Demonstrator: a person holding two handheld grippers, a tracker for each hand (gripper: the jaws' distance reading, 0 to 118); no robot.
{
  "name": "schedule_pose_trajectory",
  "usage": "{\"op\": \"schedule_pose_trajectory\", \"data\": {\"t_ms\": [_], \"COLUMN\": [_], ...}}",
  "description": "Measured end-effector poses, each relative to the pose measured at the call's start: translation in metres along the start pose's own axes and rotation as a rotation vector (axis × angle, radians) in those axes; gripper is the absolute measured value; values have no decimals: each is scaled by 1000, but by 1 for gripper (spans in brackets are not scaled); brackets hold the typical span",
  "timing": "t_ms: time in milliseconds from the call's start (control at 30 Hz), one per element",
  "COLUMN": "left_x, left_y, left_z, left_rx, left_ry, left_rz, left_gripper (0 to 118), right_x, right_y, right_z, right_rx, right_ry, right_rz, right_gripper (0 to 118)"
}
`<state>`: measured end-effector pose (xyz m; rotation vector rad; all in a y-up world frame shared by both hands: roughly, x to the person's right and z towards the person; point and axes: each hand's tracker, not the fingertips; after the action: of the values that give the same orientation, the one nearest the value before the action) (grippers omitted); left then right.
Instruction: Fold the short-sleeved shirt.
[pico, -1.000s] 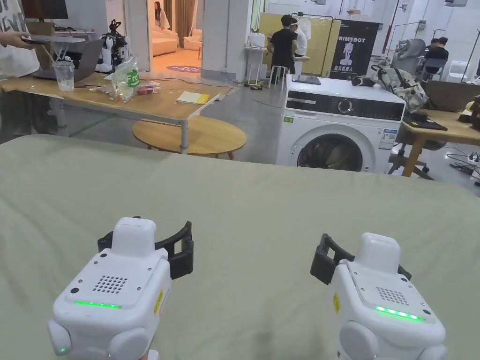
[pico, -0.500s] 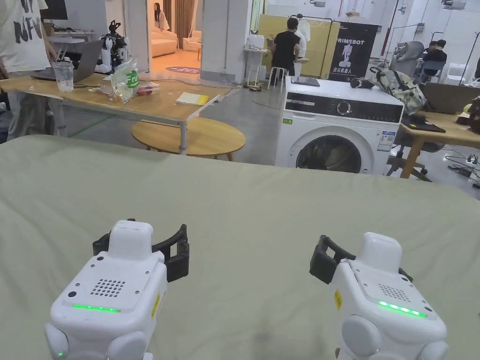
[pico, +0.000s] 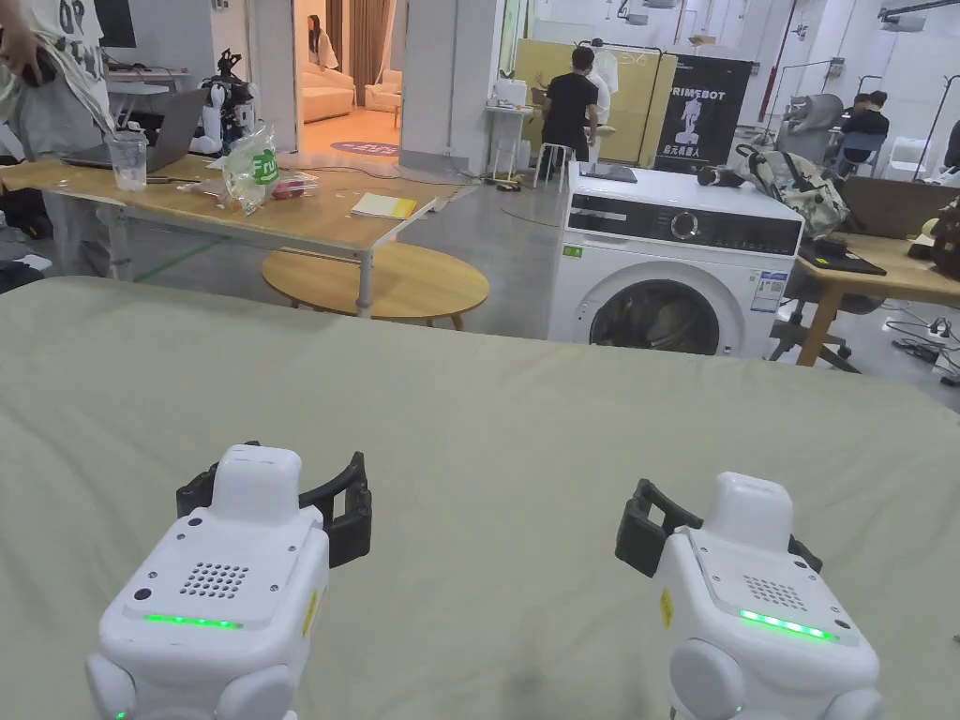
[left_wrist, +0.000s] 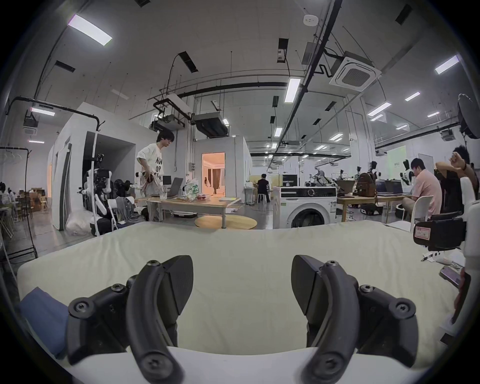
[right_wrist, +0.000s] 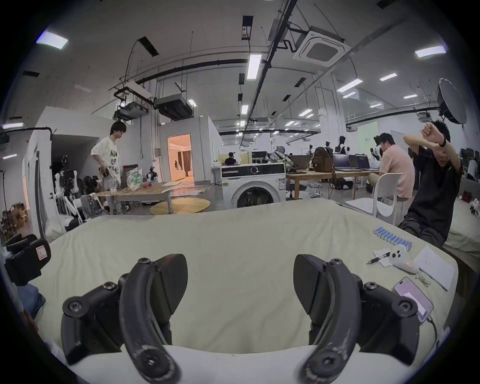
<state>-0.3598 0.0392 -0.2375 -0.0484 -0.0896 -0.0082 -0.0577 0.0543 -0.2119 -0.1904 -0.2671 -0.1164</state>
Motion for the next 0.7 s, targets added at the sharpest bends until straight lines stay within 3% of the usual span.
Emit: {"op": "schedule_pose_trajectory", "data": {"t_ms": [267,567,700], "left_x": [-3,-7,-8], "left_y": [3,0,-1], "left_z": [-6,-8,-8], "left_rx": [-16,-42,-46], "left_ry": [-18,-23,-25], "left_rz": [3,3,10], "left_gripper": [78,78,78], "right_x": [-3,-3,0], "right_y": [-4,-5,-2], "right_z": [1,-1,-2], "right_rx": [38,3,-11], "right_ry": [-21,19,46], "right_rz": [34,43,11], "right_gripper": [86,86,86]}}
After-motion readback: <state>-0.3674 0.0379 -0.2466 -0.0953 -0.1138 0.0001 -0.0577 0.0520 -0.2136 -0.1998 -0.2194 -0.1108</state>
